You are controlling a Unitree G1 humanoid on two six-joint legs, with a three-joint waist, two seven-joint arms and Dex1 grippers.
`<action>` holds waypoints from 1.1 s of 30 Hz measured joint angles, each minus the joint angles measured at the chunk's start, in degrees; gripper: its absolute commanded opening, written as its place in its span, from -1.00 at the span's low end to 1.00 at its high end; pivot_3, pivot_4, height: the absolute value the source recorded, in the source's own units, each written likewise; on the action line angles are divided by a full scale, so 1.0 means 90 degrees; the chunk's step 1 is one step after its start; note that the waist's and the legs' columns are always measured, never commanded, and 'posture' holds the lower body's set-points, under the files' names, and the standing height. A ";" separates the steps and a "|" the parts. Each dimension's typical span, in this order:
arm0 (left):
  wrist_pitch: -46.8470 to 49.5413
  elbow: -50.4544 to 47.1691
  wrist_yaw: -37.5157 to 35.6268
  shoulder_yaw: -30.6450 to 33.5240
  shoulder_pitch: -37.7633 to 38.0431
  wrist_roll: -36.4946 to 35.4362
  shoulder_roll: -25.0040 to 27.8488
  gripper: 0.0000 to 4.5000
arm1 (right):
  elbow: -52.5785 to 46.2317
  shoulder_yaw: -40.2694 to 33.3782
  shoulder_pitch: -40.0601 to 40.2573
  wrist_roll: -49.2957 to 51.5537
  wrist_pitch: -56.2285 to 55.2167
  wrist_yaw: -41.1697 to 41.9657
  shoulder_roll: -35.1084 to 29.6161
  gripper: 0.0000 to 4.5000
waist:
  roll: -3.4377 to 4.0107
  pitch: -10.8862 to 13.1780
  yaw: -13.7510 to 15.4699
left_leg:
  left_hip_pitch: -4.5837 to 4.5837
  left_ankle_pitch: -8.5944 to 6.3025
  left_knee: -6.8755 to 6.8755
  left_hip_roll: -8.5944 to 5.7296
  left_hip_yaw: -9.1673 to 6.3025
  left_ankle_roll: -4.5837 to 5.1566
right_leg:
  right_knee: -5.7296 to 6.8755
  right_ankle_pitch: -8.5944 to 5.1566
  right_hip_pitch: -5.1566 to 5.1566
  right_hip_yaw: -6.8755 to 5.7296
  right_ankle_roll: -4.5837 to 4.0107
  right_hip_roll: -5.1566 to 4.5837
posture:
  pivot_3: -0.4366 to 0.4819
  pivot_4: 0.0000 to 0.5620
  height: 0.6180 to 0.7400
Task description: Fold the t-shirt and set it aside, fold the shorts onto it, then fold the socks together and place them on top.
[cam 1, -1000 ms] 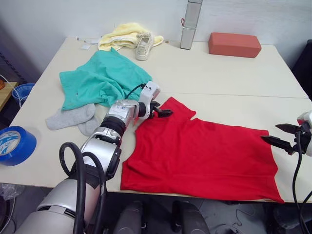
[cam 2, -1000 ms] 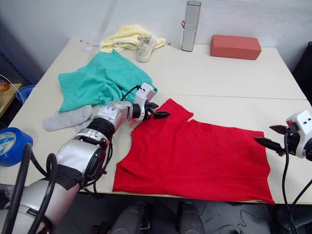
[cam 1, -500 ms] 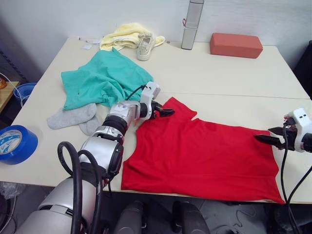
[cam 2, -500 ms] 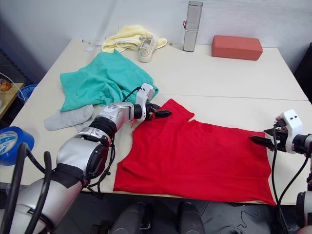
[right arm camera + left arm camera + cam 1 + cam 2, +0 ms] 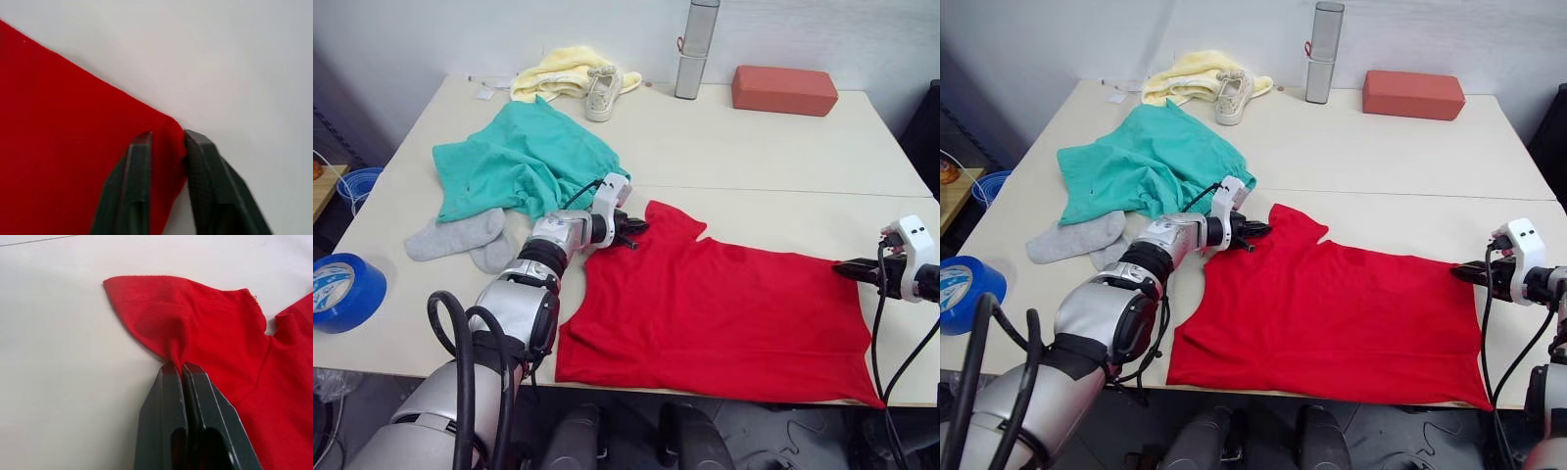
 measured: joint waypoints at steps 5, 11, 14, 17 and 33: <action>-0.0489 -0.0011 -0.0242 0.0146 0.0156 -0.0002 0.0187 -1.00 | -0.0345 -0.0137 0.0340 0.0110 -0.0479 0.0052 0.0070 -0.97 | 0.0000 0.0000 -0.0060 | 0.0000 0.0002 0.0000 0.0000 0.0001 0.0003 | 0.0002 0.0000 0.0000 -0.0002 0.0001 0.0000 | -0.05 -0.47 1.00; -0.1773 -0.0331 -0.0540 -0.0108 0.0453 0.0197 0.0367 -1.00 | -0.1209 -0.0500 0.1163 0.0378 -0.1455 0.0329 0.0076 -0.97 | 0.0000 0.0000 -0.0082 | 0.0001 0.0004 -0.0002 0.0000 0.0007 0.0007 | 0.0002 0.0001 -0.0001 0.0000 0.0002 0.0002 | -0.05 -0.47 1.00; -0.2456 -0.0517 -0.0675 -0.0192 0.0688 0.0295 0.0557 -1.00 | -0.1540 -0.0718 0.1613 0.0541 -0.1926 0.0501 0.0062 -0.97 | 0.0000 0.0000 -0.0085 | 0.0002 0.0010 -0.0001 0.0001 0.0011 0.0017 | 0.0001 0.0002 -0.0001 0.0003 0.0004 0.0003 | -0.05 -0.47 1.00; -0.3126 -0.0639 -0.0737 -0.0337 0.0881 0.0392 0.0677 -1.00 | -0.1744 -0.0960 0.1937 0.0689 -0.2441 0.0558 0.0060 -0.97 | 0.0000 0.0000 -0.0081 | 0.0005 0.0010 0.0001 0.0001 0.0012 0.0019 | 0.0002 0.0003 0.0000 0.0008 0.0006 0.0000 | -0.05 -0.47 1.00; -0.6233 -0.1376 -0.0562 -0.0672 0.1954 0.0755 0.1235 -1.00 | -0.1633 -0.1500 0.3031 0.1012 -0.5625 0.0933 0.0248 -0.97 | 0.0000 0.0000 -0.0086 | 0.0016 0.0010 -0.0005 0.0002 0.0020 0.0027 | 0.0003 0.0005 0.0001 0.0022 0.0007 -0.0003 | -0.05 -0.47 1.00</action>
